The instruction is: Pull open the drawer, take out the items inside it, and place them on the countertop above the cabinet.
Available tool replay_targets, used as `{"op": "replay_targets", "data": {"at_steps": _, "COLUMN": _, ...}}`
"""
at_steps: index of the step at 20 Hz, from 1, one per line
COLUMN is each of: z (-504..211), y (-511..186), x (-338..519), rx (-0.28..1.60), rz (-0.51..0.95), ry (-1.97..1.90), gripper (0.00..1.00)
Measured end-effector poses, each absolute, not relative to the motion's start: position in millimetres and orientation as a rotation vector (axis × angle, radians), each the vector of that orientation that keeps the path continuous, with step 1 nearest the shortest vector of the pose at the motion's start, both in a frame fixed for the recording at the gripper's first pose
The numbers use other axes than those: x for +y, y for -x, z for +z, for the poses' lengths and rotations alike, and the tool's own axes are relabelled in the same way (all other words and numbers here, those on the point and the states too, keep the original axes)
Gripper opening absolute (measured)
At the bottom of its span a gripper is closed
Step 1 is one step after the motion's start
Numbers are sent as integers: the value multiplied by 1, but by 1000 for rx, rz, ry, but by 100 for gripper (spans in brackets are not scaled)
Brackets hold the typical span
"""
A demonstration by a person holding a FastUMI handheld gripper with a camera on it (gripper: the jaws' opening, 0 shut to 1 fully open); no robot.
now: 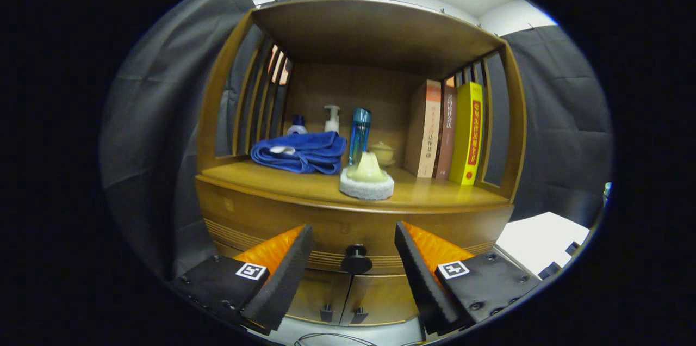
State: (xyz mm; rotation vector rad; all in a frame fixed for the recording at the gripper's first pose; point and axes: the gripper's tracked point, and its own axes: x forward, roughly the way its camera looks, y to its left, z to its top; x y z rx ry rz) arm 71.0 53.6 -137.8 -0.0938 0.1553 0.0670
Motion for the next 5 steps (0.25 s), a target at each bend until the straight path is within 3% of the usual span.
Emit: {"op": "replay_targets", "data": {"at_steps": 5, "z": -78, "y": -33, "x": 50, "rx": 137, "rz": 76, "ry": 85, "gripper": 99}}
